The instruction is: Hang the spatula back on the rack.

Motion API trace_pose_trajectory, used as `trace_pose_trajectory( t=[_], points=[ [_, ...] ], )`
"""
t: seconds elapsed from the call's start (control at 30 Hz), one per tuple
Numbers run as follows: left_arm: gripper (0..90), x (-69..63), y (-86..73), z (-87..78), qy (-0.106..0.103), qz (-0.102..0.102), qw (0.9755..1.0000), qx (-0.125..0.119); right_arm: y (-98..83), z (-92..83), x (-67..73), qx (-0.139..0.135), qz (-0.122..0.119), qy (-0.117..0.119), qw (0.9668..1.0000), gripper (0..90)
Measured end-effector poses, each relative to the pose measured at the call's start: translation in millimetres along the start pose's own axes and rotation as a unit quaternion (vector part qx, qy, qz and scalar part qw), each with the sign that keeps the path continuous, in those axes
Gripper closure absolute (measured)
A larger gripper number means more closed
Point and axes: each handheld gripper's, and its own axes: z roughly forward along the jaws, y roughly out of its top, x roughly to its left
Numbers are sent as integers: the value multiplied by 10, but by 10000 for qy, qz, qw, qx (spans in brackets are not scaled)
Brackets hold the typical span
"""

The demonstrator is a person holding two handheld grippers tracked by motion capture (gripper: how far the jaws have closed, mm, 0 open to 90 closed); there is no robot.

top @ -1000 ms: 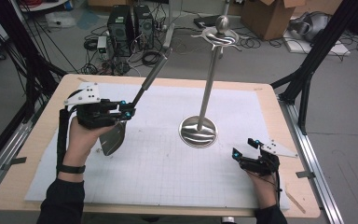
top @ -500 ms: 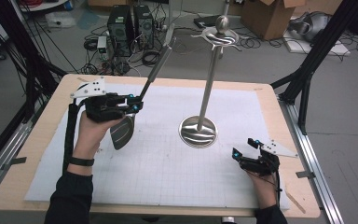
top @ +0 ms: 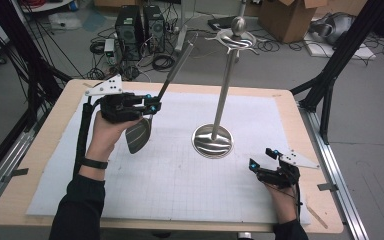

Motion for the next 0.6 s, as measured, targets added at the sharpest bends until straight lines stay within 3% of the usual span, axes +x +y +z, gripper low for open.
trace_pose_trajectory(
  t=[0.6],
  points=[
    [746, 49, 21, 200, -269, -36, 9996, 50, 0, -1, 0, 4, 14, 8, 10000, 180]
  ],
)
